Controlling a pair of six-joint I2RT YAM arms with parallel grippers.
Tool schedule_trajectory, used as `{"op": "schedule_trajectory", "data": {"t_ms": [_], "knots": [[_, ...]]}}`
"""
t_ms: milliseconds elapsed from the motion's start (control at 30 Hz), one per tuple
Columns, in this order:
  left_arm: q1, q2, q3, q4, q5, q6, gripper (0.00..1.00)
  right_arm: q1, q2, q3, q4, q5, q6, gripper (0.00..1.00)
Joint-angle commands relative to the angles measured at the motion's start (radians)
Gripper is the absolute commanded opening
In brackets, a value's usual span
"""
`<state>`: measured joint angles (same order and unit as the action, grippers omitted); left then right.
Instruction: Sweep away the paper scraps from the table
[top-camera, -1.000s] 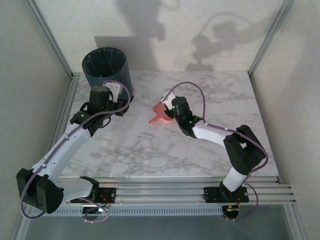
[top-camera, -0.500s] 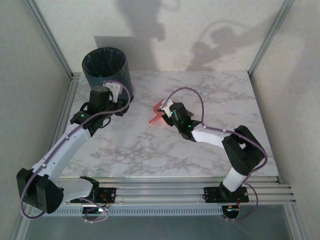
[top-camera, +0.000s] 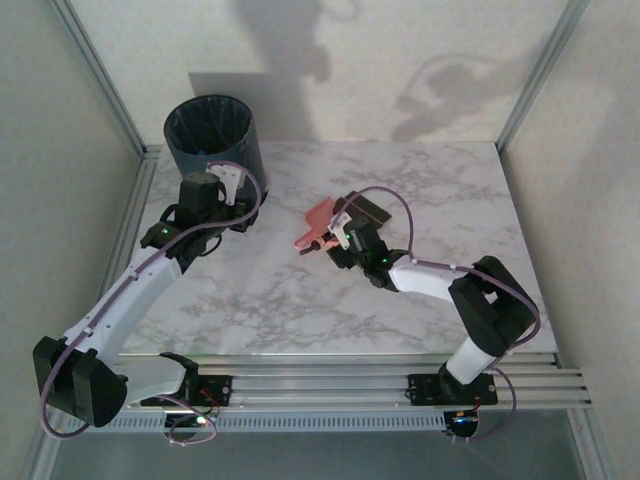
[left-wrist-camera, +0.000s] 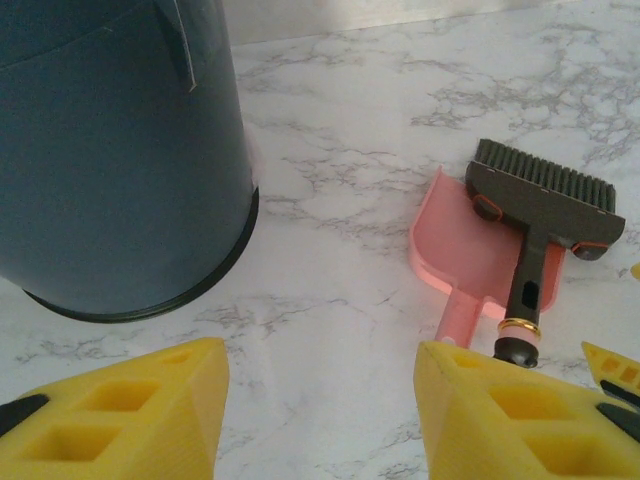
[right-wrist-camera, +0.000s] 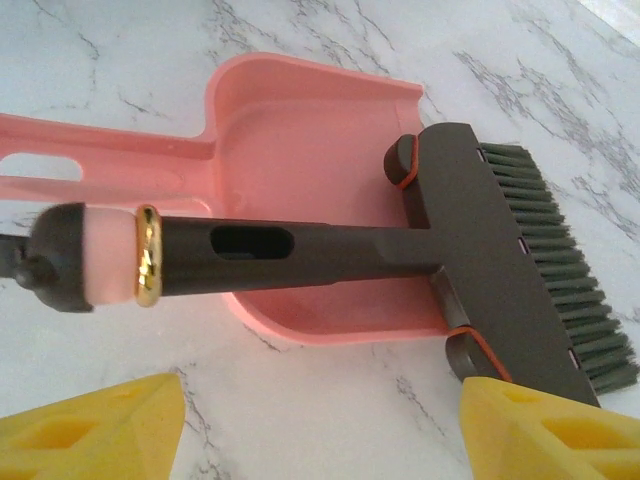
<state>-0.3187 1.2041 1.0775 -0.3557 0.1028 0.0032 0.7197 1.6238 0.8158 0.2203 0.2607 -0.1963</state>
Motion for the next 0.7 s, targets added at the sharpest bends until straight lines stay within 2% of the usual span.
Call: {"op": "schedule_trajectory", "data": {"t_ms": [0,100,200,300,500,667], "knots": [[0.009,-0.019,-0.003,0.014,-0.027,-0.018,0.52,-0.002,-0.051,-0.021,0.027,0.025,0.057,0.74],[0.009,-0.018,0.014,0.036,-0.074,-0.098,0.52,-0.015,-0.081,-0.041,0.054,0.067,0.116,0.75],[0.009,-0.029,-0.028,0.107,-0.221,-0.204,0.53,-0.032,-0.111,-0.058,0.071,0.149,0.181,0.75],[0.01,-0.042,-0.104,0.207,-0.379,-0.247,0.54,-0.047,-0.14,-0.06,0.04,0.265,0.224,0.76],[0.01,-0.069,-0.318,0.457,-0.641,-0.2,0.56,-0.096,-0.228,-0.064,-0.056,0.475,0.279,0.78],[0.027,-0.061,-0.479,0.662,-0.731,-0.127,0.57,-0.193,-0.298,-0.091,-0.124,0.561,0.298,0.78]]}}
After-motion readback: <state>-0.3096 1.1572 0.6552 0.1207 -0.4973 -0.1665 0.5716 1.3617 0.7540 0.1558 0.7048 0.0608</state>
